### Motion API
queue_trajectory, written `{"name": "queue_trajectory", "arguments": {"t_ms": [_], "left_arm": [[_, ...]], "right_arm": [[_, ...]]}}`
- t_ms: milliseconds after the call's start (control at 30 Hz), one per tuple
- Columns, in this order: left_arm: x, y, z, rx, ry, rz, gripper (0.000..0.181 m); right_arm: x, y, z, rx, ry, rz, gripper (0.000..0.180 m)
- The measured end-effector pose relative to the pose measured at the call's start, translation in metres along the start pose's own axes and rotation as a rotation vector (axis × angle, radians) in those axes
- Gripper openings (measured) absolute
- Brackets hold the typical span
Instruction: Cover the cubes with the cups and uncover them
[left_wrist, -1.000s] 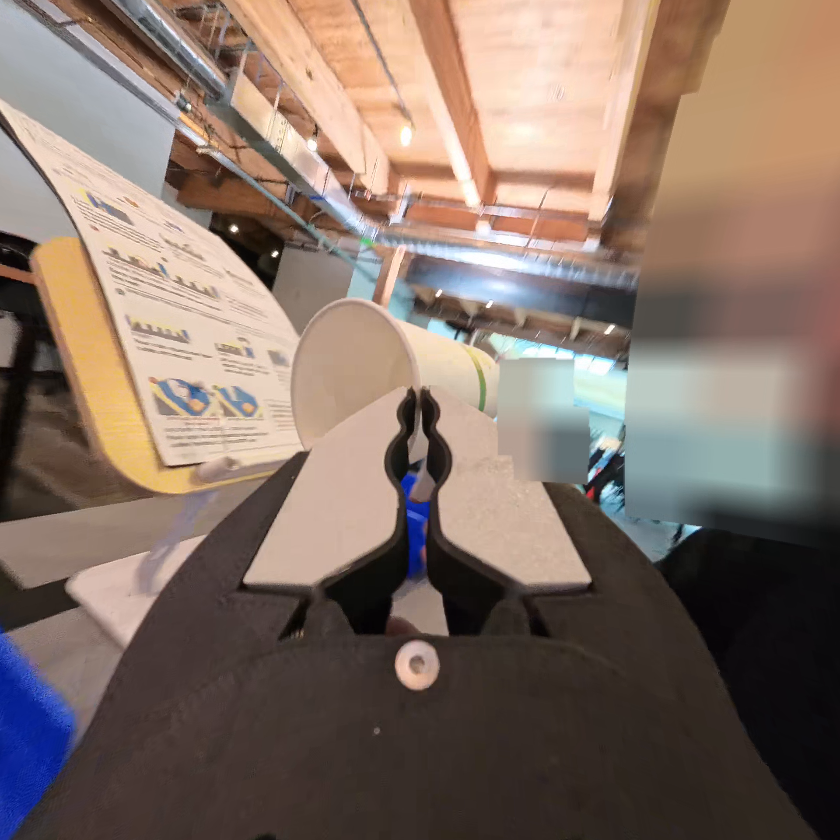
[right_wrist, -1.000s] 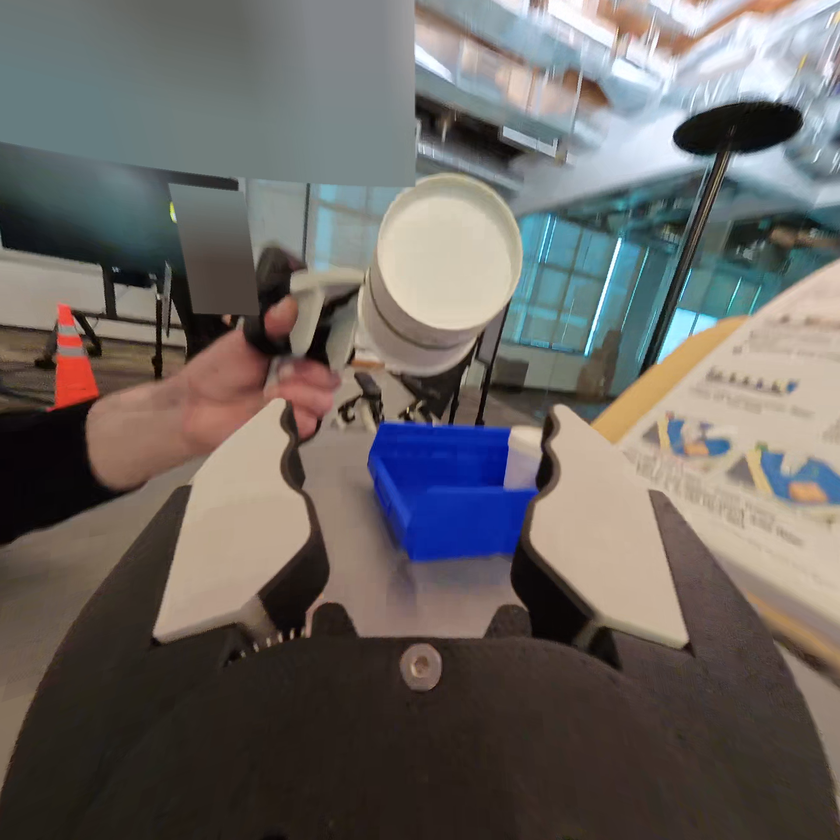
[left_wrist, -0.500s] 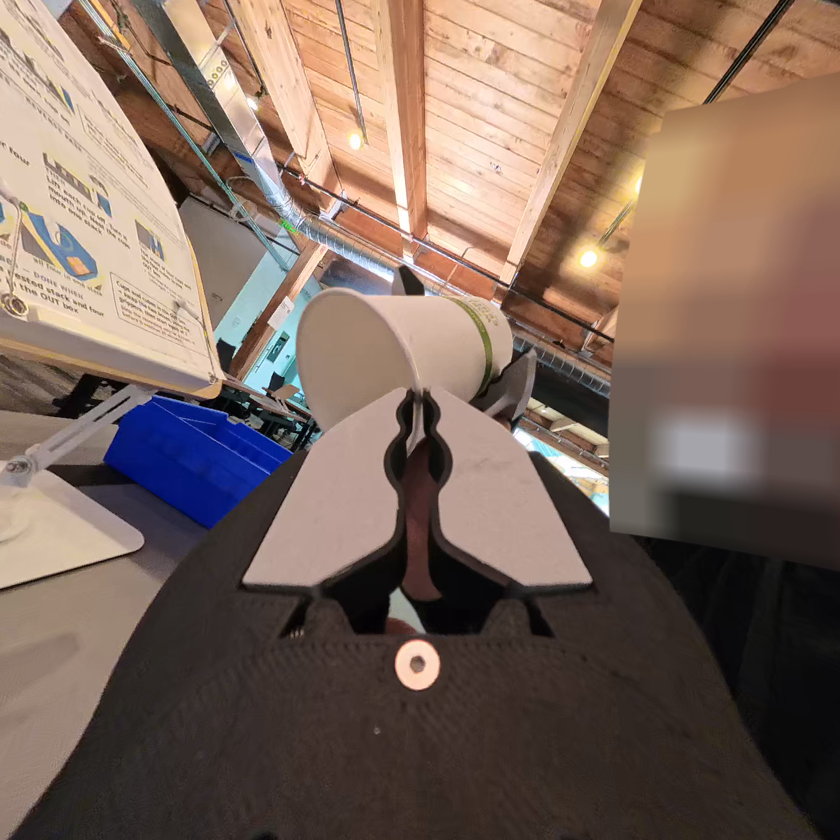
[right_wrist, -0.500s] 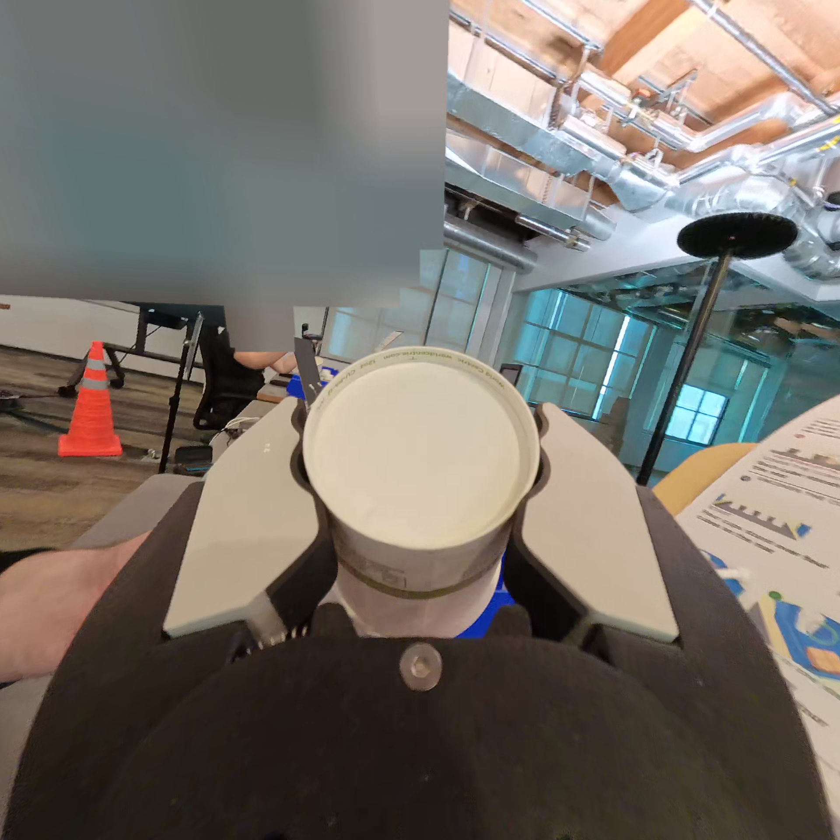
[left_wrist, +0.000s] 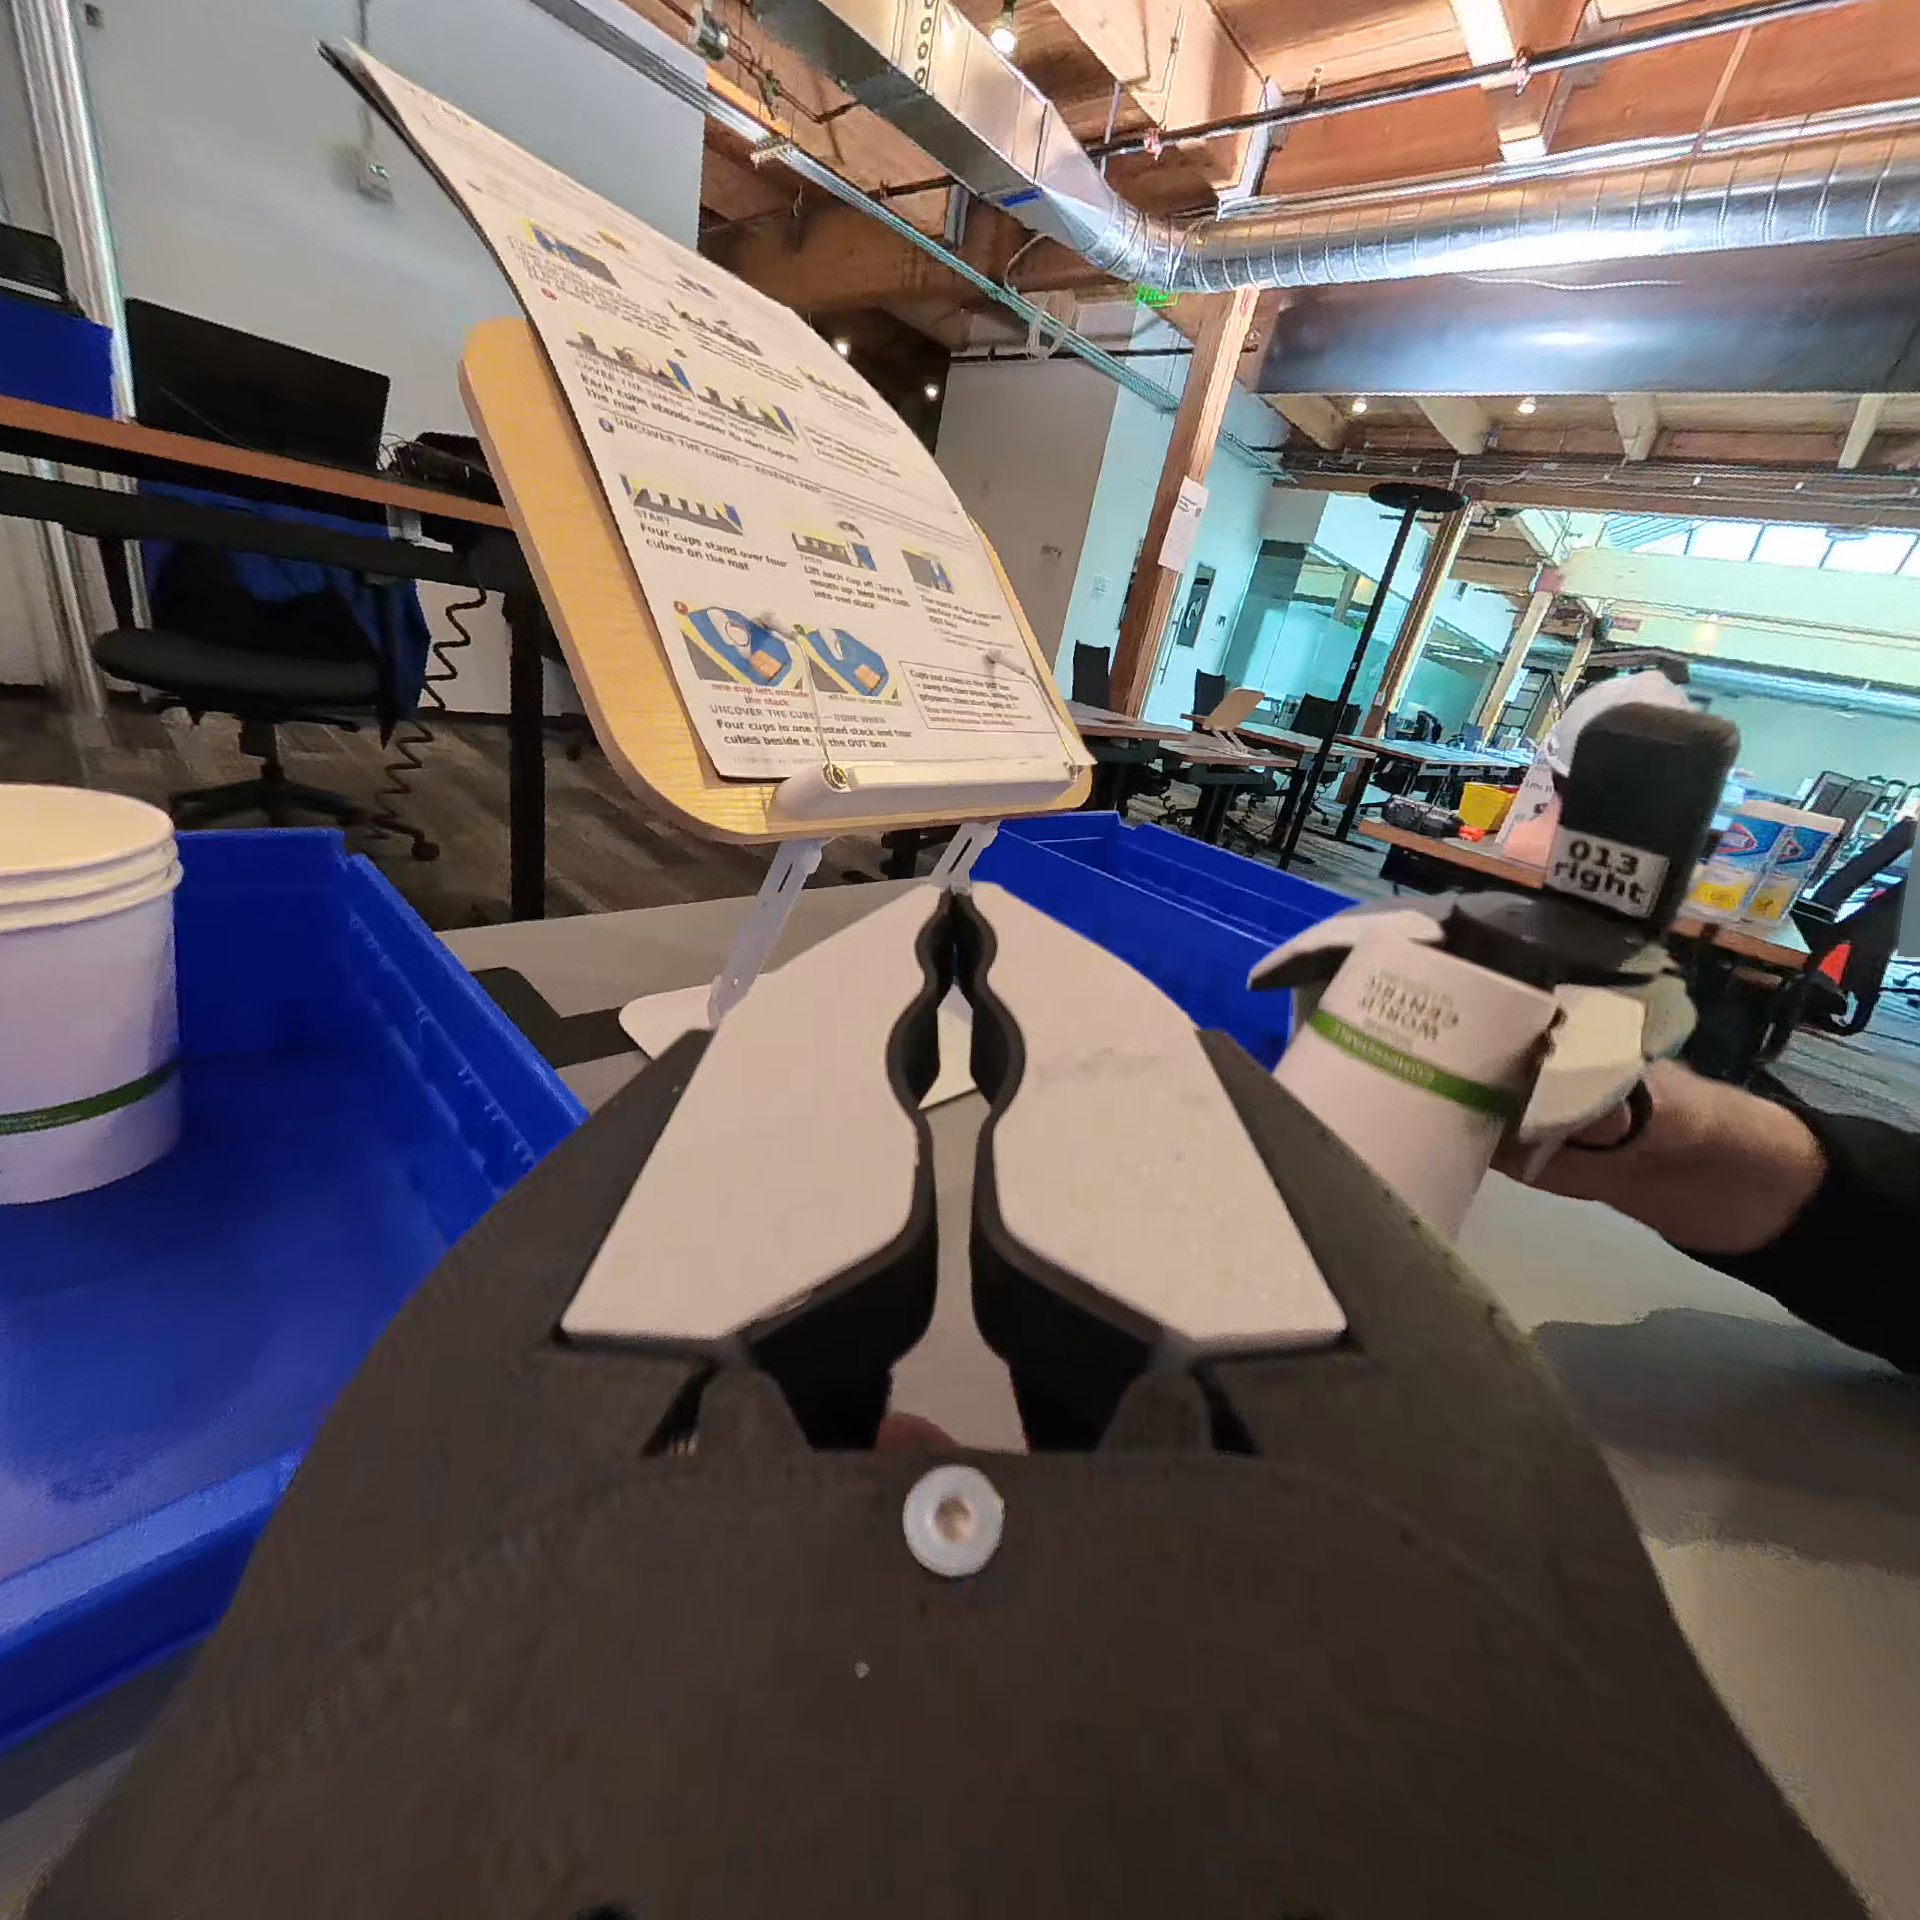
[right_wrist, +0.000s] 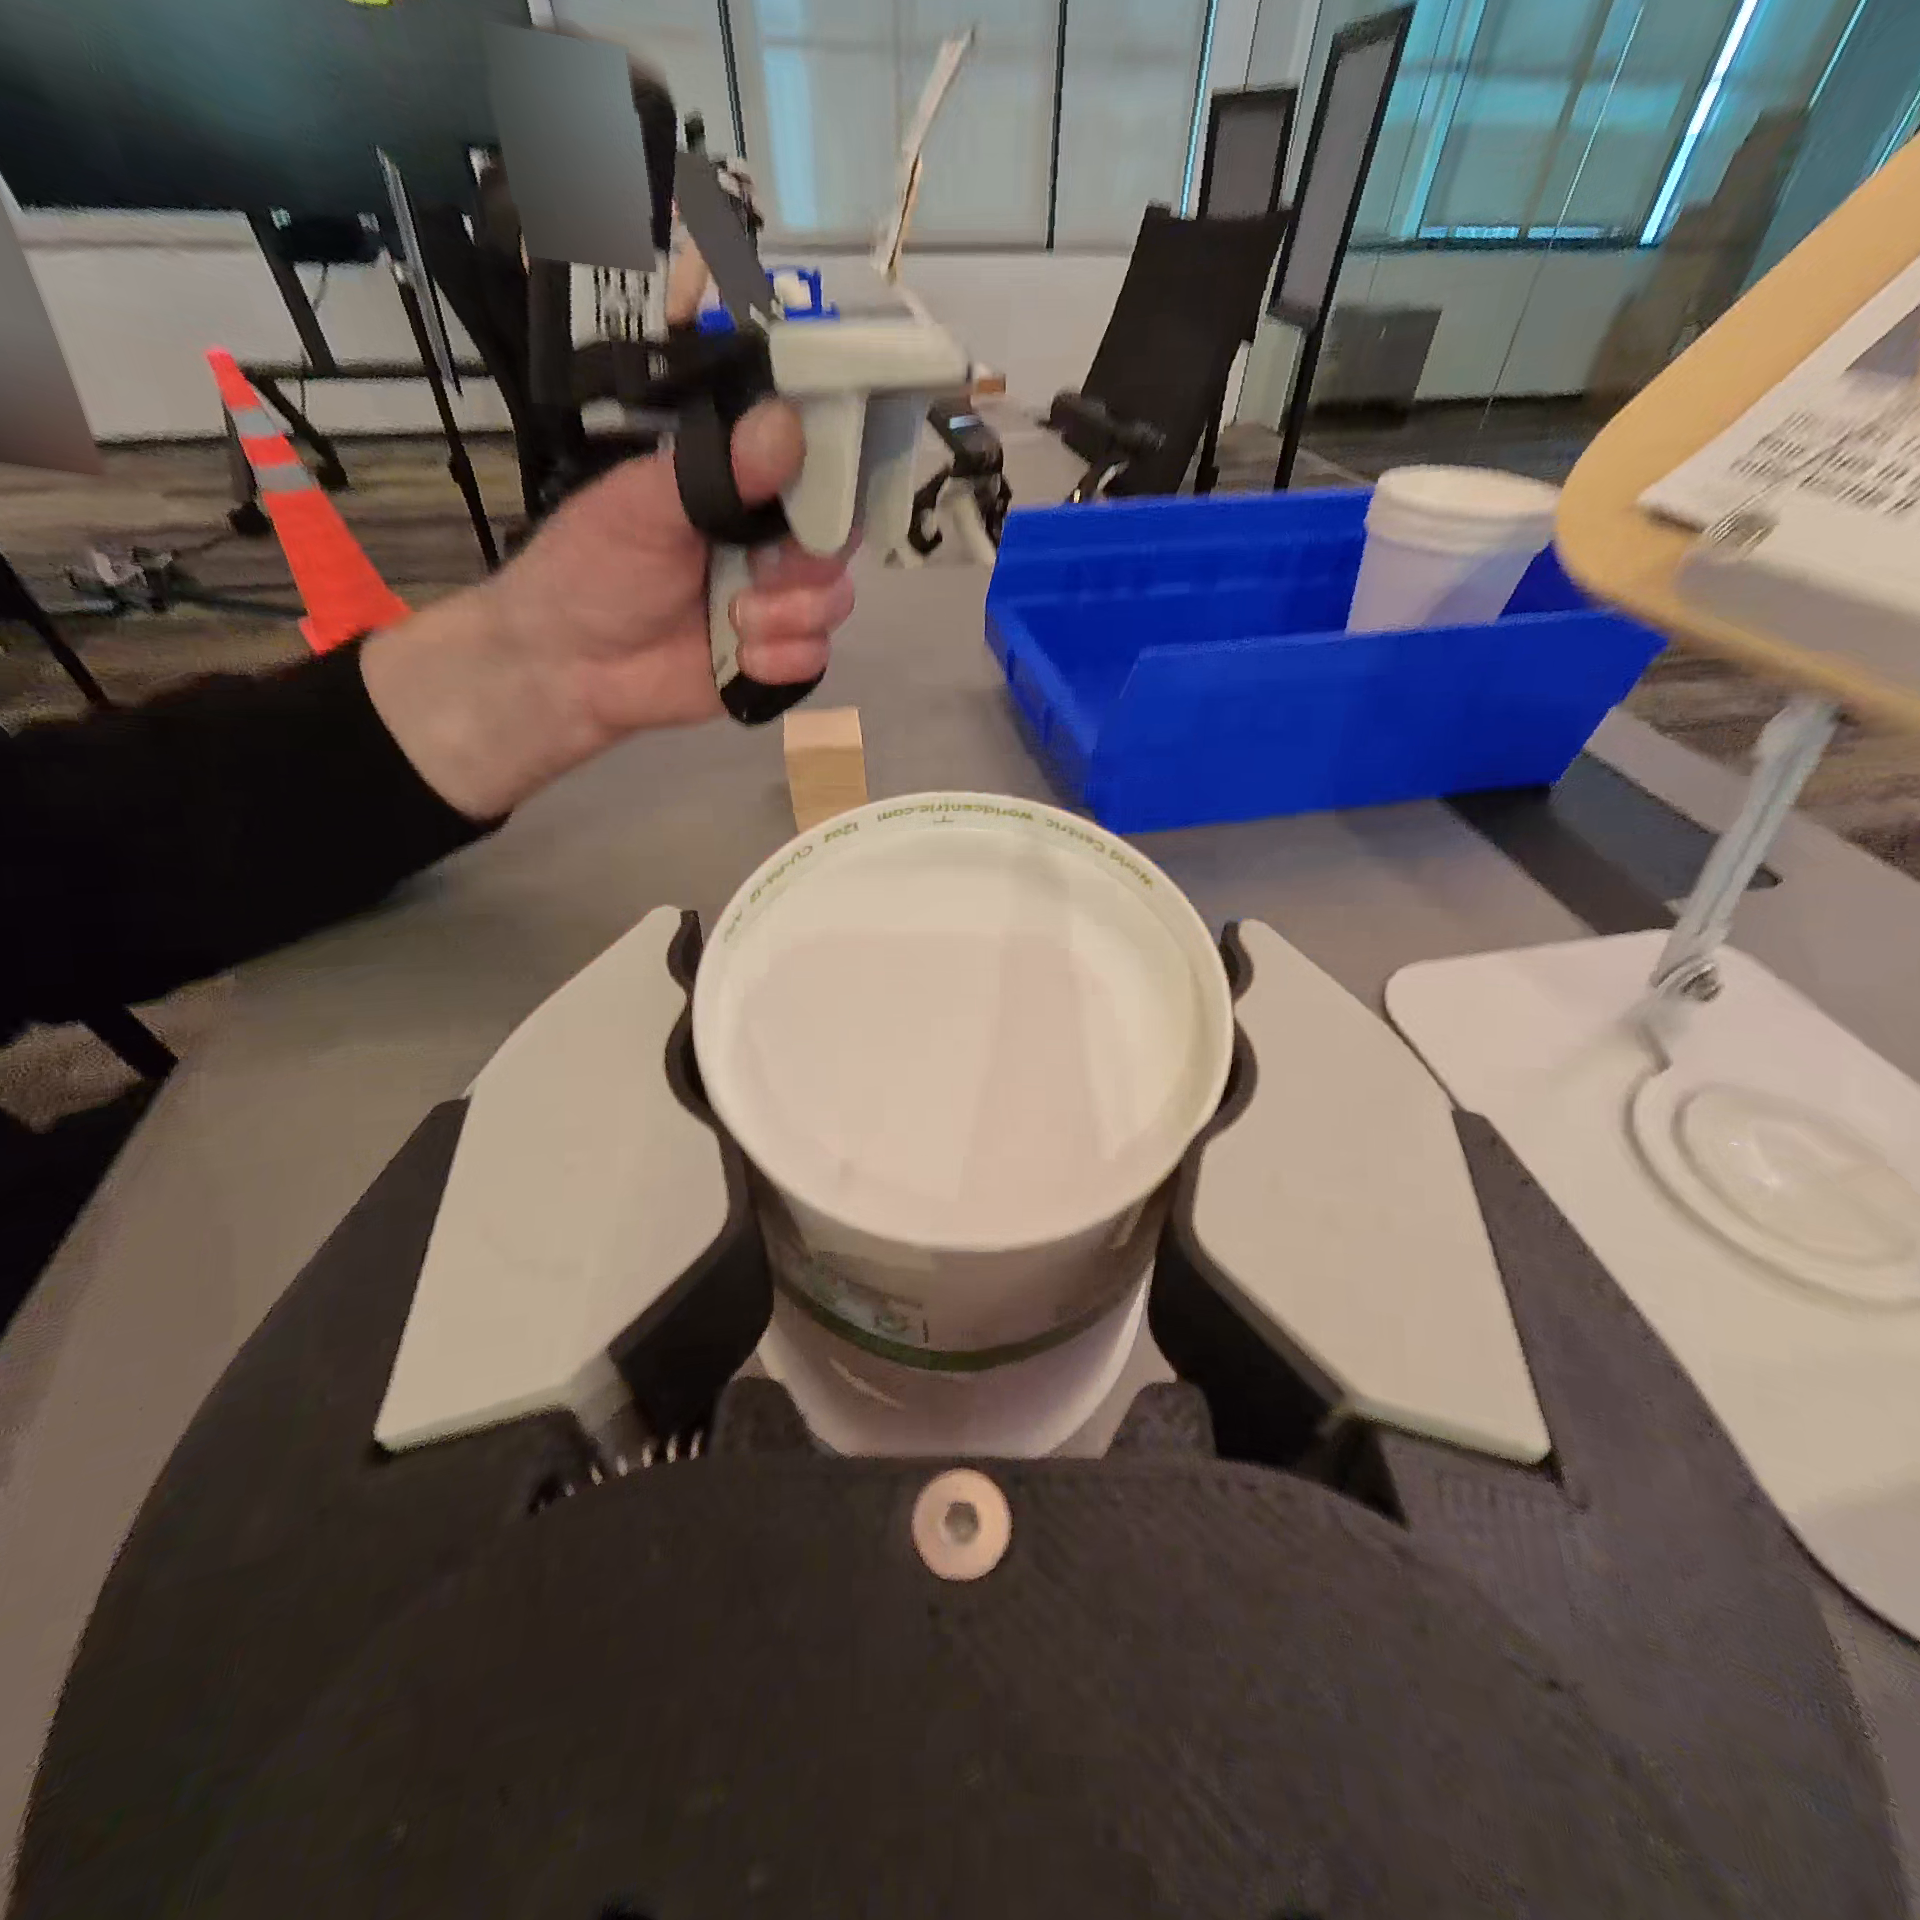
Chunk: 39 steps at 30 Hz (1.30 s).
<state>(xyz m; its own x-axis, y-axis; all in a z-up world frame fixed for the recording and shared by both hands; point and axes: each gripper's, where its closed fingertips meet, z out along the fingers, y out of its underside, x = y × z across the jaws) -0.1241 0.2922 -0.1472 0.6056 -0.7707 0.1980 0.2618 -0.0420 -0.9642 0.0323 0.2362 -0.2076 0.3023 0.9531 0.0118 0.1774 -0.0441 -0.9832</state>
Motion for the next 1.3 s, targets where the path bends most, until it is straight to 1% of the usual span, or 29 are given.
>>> {"name": "queue_trajectory", "arguments": {"t_ms": [200, 300, 333, 367, 433, 500, 600, 700, 767, 867, 933, 1000, 1167, 1300], "left_arm": [[-0.001, 0.008, 0.004, -0.033, -0.023, 0.027, 0.000], [-0.001, 0.009, 0.003, -0.039, -0.025, 0.031, 0.000], [-0.002, 0.009, 0.002, -0.041, -0.030, 0.041, 0.000], [-0.002, 0.007, 0.001, -0.046, -0.033, 0.061, 0.000], [-0.007, -0.001, -0.003, -0.058, -0.061, 0.110, 0.000], [-0.017, -0.012, -0.005, -0.088, -0.092, 0.177, 0.001], [-0.039, -0.034, 0.002, -0.172, -0.152, 0.320, 0.007], [-0.080, -0.052, 0.019, -0.333, -0.274, 0.565, 0.010], [-0.111, -0.055, 0.034, -0.452, -0.328, 0.704, 0.012], [-0.155, -0.047, 0.055, -0.599, -0.336, 0.827, 0.017], [-0.175, -0.034, 0.068, -0.665, -0.285, 0.840, 0.020], [-0.200, -0.017, 0.073, -0.763, -0.281, 0.868, 0.024], [-0.244, 0.024, 0.079, -0.939, -0.256, 0.905, 0.021], [-0.265, 0.030, 0.084, -0.995, -0.269, 0.935, 0.017]], "right_arm": [[-0.011, 0.060, 0.030, -0.168, -0.007, -0.048, 0.094], [-0.010, 0.061, 0.031, -0.165, 0.008, -0.043, 0.097], [-0.008, 0.059, 0.029, -0.168, 0.021, -0.053, 0.107], [-0.008, 0.053, 0.025, -0.145, 0.022, -0.060, 0.113], [-0.008, 0.042, 0.013, -0.087, 0.018, -0.051, 0.112], [-0.004, 0.040, 0.000, -0.059, 0.039, -0.058, 0.110], [0.007, 0.048, -0.015, -0.037, 0.072, -0.034, 0.101], [0.015, 0.057, -0.021, -0.031, 0.087, -0.003, 0.099], [0.018, 0.061, -0.021, -0.049, 0.087, 0.006, 0.096], [0.017, 0.061, -0.022, -0.045, 0.080, -0.010, 0.093], [0.015, 0.060, -0.024, -0.037, 0.069, -0.014, 0.093], [0.014, 0.060, -0.025, -0.031, 0.060, -0.010, 0.092], [0.013, 0.059, -0.026, -0.026, 0.042, 0.007, 0.089], [0.012, 0.059, -0.027, -0.024, 0.031, 0.014, 0.086]]}}
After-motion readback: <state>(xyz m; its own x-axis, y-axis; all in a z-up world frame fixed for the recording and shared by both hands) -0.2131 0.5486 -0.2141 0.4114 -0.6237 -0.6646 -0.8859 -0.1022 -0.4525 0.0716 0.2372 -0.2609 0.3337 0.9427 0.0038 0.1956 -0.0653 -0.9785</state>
